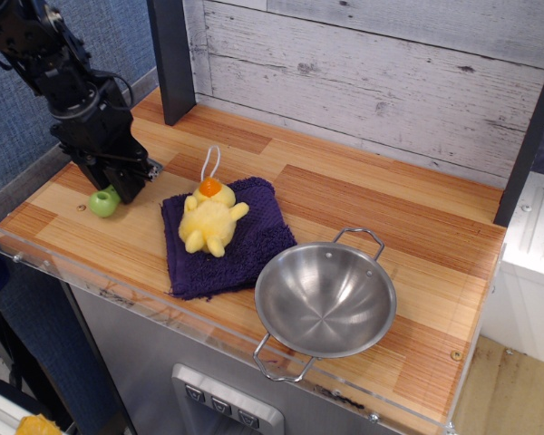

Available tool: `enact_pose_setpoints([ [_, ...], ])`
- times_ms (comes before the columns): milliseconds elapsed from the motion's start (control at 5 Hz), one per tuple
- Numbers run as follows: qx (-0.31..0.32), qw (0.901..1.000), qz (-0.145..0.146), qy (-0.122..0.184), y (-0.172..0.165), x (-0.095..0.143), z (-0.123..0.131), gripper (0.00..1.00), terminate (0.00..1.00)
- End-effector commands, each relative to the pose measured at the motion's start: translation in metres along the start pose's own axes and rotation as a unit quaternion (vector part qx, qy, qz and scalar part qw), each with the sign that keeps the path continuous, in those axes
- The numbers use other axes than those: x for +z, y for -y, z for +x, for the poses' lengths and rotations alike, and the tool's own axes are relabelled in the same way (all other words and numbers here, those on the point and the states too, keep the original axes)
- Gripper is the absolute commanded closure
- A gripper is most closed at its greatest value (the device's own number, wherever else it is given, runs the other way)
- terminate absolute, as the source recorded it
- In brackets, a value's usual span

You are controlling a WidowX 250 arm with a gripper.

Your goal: Place the green spatula to the left of the purple towel

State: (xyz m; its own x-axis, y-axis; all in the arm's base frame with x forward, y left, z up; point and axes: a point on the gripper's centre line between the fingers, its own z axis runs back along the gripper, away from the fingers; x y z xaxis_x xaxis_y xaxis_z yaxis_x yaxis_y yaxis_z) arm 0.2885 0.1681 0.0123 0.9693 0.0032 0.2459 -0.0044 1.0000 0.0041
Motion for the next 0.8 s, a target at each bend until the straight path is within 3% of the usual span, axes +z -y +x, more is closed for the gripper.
enact_pose_setpoints([
  [0,0.016,0.9994,0.032,-0.003,0.002,0.019,-0.004,0.00,0.00],
  [400,0.018,0.9991,0.037,0.008,0.002,0.029,0.002,0.00,0.00],
  [600,0.028,0.9993,0.013,0.020,0.004,0.044,0.011,0.00,0.00],
])
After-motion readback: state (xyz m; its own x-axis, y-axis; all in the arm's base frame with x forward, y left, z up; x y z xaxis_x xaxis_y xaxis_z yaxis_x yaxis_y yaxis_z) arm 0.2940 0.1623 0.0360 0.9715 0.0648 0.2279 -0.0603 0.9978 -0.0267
